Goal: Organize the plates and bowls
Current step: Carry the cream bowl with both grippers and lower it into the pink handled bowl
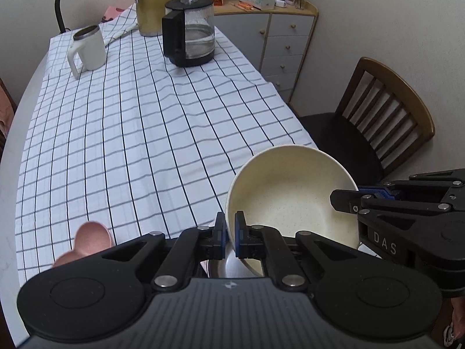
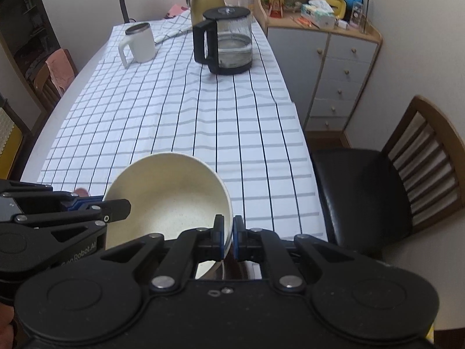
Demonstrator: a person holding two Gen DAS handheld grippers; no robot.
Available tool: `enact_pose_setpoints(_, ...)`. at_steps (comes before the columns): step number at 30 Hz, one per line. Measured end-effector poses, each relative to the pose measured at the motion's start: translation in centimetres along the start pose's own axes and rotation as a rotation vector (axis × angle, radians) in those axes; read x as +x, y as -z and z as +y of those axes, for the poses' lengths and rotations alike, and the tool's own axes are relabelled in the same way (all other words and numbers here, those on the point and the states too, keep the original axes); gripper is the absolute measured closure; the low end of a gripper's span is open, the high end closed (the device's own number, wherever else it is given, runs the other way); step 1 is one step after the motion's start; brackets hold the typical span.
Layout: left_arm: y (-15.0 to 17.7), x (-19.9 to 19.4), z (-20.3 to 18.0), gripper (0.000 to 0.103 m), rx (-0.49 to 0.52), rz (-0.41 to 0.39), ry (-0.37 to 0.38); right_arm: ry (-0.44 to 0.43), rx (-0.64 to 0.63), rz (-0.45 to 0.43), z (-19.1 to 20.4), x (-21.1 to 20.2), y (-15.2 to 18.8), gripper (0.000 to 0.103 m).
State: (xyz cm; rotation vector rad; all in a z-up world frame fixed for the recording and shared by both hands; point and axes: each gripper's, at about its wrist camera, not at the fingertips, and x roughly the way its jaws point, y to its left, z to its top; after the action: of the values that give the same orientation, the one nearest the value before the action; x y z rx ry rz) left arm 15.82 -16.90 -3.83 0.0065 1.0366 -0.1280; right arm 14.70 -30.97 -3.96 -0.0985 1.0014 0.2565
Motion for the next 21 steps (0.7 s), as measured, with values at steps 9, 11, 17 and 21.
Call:
enact_pose_setpoints(9,2.3,2.2,0.0,0.099,0.012,0.025,0.003,0.0,0.031,0.038,0.1,1.8,2.9,0.097)
enact_pose_setpoints(11,2.8,2.8,0.1,0.099,0.011,0.033,-0.005,-0.004,0.038,0.047,-0.1,2.3,3.4,0.097)
enact_pose_setpoints(17,3.7,4.0,0.5,0.099,0.018,0.055,-0.02,-0.02,0.051,0.071,0.2,3.9,4.6,0.096)
enact_pose_setpoints(21,4.2,4.6,0.5,0.099,0.026,0.066,-0.026,-0.029,0.053,0.091,0.3,4.7,4.9,0.096)
